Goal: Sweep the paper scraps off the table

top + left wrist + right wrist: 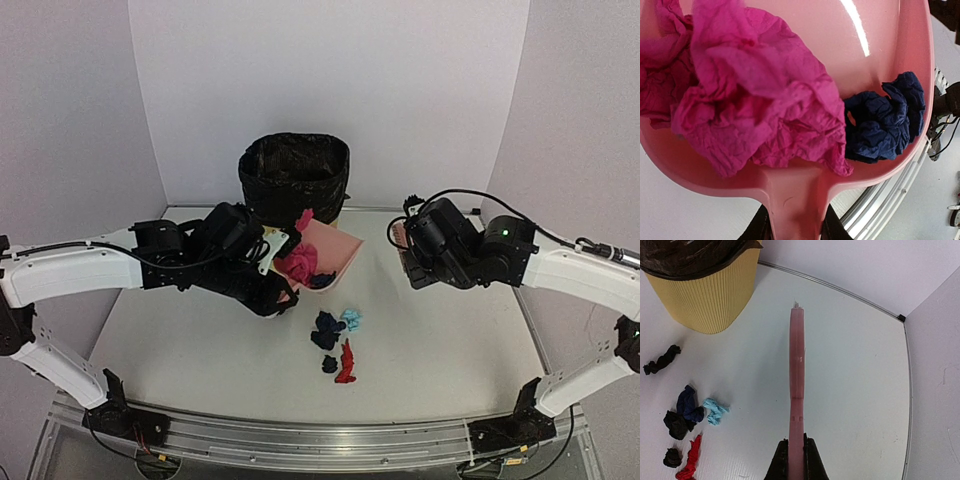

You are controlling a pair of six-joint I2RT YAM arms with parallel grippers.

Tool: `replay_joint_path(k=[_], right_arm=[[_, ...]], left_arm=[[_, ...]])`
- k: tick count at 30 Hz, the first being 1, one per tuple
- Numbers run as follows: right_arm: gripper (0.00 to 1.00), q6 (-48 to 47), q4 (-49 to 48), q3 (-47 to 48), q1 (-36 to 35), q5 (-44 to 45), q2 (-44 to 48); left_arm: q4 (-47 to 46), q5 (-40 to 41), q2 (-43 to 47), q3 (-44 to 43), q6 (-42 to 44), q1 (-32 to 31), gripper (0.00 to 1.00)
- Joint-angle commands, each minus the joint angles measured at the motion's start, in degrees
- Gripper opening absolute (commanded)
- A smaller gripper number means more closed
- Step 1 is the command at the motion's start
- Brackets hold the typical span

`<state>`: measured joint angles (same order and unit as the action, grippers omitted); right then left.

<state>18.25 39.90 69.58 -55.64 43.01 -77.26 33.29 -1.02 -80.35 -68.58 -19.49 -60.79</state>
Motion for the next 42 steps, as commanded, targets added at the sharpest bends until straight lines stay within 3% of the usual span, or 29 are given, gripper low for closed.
replay_joint_path(k=[1, 9, 24, 32, 42], right_arm=[[0.0, 1.8, -1.2, -1.4, 1.5, -0.4, 2.7], [0.0, 2.5, -1.1, -3.5, 3.5, -1.8, 4.6], [0.0, 2.0, -1.1, -7.4, 4.2, -1.3, 8.5], [0.0, 1.8, -1.0, -8.1, 4.3, -2.1, 9.4], [0.0, 1.4, -1.0, -8.7, 4.4, -2.6, 9.0]], left_arm=[[3.1, -1.6, -1.8, -7.1, 0.4, -0.6, 0.0], [6.9, -2.3, -7.1, -18.9, -0.1, -0.7, 0.0], [16.2, 10.4, -25.0, -48.4, 0.7, 0.1, 0.0], [17.9, 7.8, -31.2, -61.7, 1.1, 8.2, 0.0], [16.0, 15.9, -30.9, -66.6, 7.6, 16.4, 0.0]])
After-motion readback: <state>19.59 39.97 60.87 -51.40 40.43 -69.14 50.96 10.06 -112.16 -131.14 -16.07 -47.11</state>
